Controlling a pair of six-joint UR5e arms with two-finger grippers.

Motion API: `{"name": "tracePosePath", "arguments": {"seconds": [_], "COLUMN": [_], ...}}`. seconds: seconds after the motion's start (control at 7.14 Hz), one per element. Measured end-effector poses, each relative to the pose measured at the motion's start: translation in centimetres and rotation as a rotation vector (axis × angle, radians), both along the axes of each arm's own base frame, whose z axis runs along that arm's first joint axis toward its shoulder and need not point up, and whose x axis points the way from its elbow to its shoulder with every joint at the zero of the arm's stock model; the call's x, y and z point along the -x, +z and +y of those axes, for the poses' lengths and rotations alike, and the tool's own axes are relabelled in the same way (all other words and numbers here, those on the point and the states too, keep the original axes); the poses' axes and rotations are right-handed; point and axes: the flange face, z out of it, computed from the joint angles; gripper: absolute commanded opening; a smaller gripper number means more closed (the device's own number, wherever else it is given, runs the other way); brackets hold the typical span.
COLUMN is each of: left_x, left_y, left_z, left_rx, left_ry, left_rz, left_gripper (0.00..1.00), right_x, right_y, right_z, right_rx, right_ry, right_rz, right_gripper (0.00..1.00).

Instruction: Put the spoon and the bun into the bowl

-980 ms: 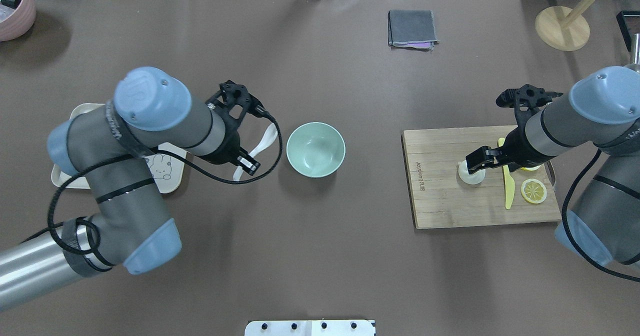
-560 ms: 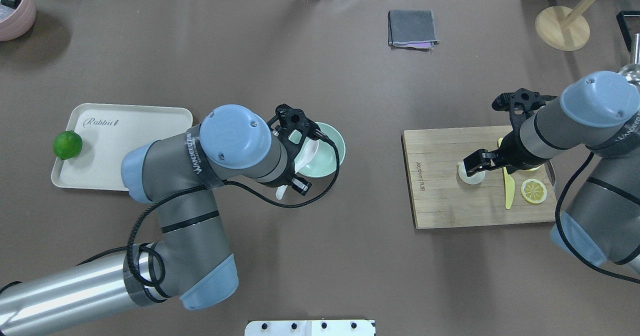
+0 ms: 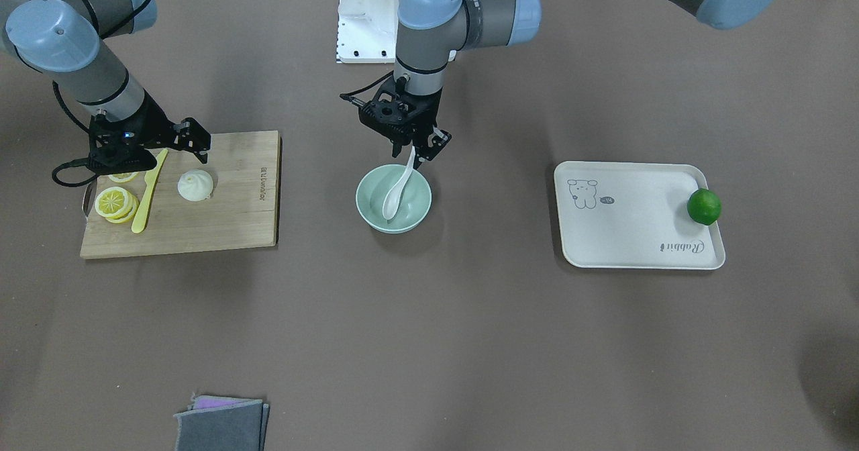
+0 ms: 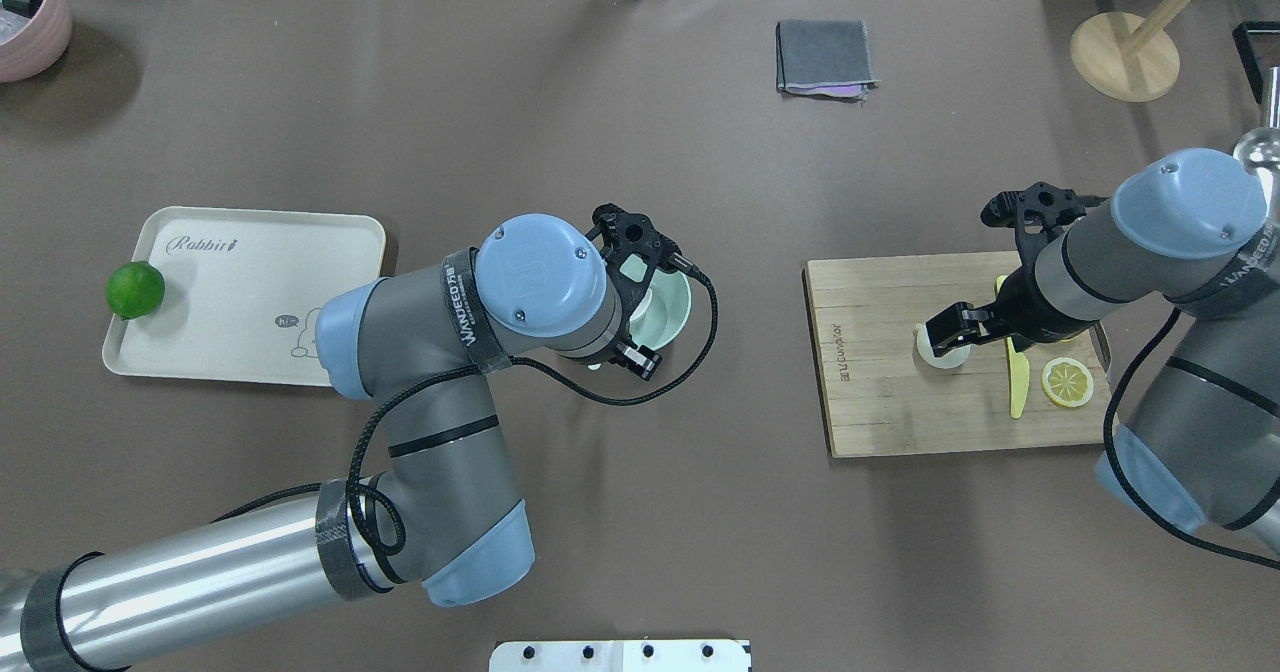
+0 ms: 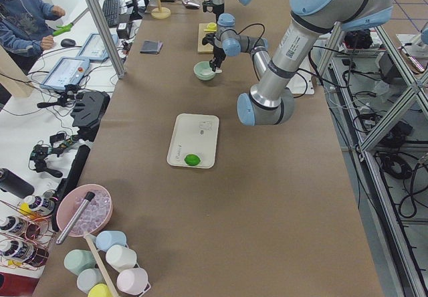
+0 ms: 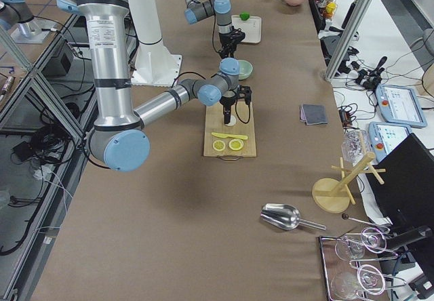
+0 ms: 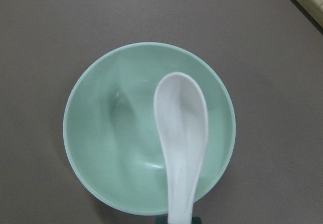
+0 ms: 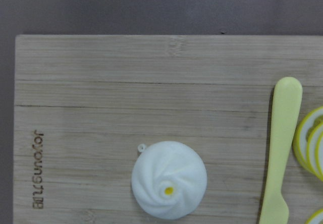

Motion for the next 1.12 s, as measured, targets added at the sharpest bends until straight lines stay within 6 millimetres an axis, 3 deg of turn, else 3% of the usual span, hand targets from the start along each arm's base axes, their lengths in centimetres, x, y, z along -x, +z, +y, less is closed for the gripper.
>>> {"name": "tracePosePath", "arguments": {"seconds": [0.28,0.42,0.56,0.7,0.84,1.12], "left_x": [1.4,2.4,3.6,5.1,6.9,9.3], "left_y": [-1.2,-1.6,-1.5,-0.9,0.0,1.1], "left_z": [0.1,0.3,0.3,0.2,-0.1,-1.0], "left_rx": [-0.013,-0.020,-0.025,-0.028,-0.031,-0.023], "left_ry": [-0.009,-0.015,-0.020,-0.029,-0.040,-0.054], "left_rz": [0.029,0.045,0.055,0.059,0.060,0.061], "left_gripper": [0.97,0.97,0.97,0.97,0.97,0.97], "right_x": [0.8,1.5,2.2,2.6,2.8,2.7], "right_y": [0.3,0.6,0.9,1.0,0.9,0.7], "right_z": [0.2,-0.1,-0.7,-1.1,-1.3,-1.4], "right_rx": [-0.004,-0.003,-0.004,-0.008,-0.011,-0.009], "right_ry": [-0.007,-0.009,-0.006,-0.001,0.001,-0.001], "right_rz": [0.012,0.018,0.029,0.037,0.036,0.030], "right_gripper": [0.92,0.84,0.61,0.09,0.00,0.00]}}
